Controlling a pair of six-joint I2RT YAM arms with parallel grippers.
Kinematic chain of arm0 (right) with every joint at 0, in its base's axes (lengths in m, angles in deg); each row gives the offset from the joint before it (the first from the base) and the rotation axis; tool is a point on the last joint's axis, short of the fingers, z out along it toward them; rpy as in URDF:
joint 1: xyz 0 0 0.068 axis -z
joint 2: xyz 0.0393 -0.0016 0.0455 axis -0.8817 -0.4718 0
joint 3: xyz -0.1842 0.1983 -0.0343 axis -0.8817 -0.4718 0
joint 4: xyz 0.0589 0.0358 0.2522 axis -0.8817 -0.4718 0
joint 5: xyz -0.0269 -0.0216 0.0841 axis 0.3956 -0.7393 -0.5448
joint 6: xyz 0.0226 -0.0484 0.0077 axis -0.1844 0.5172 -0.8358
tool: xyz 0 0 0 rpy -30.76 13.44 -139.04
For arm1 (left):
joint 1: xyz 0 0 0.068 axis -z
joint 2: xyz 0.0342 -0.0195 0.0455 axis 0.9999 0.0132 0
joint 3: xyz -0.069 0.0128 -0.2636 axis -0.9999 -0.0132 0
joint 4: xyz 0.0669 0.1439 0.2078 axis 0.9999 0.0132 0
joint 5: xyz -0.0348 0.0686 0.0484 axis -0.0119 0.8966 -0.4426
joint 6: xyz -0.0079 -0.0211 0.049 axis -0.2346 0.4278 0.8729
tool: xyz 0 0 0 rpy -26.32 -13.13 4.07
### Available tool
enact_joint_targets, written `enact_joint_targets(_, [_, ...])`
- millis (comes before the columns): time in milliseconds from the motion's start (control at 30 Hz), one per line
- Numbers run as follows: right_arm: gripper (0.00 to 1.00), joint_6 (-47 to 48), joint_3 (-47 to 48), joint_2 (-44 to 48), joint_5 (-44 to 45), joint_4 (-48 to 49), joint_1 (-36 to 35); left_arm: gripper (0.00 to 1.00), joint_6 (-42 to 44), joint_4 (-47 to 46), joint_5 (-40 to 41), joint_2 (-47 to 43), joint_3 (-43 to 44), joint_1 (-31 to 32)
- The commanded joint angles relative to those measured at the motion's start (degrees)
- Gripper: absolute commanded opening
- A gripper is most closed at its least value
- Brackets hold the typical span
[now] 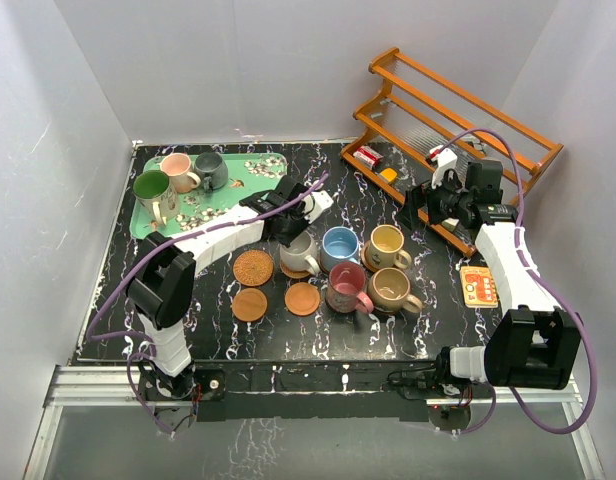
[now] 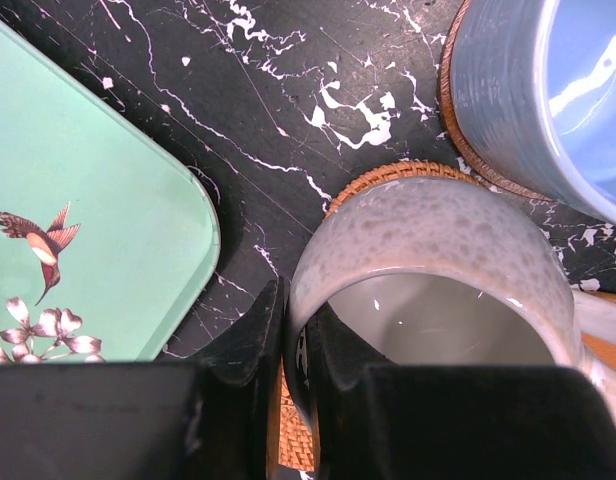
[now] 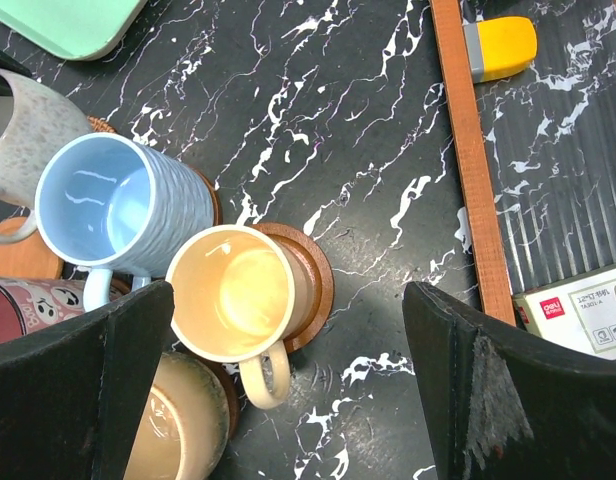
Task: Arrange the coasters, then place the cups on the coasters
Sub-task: Place the cup on the coaster.
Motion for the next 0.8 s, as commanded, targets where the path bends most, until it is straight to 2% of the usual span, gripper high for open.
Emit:
enact_joint_targets(0, [0.98,-1.1,0.4,0.3,-0.2,3.4,0.4,0.0,0.0,-0.7,1.2,-0.9,1.0,0.6])
enact_joint_targets(767, [0.98,-0.9,0.7,-0.6,-1.3,2.5,0.3,0.0,1.9,-0.2,2.9,1.3,1.5,1.6])
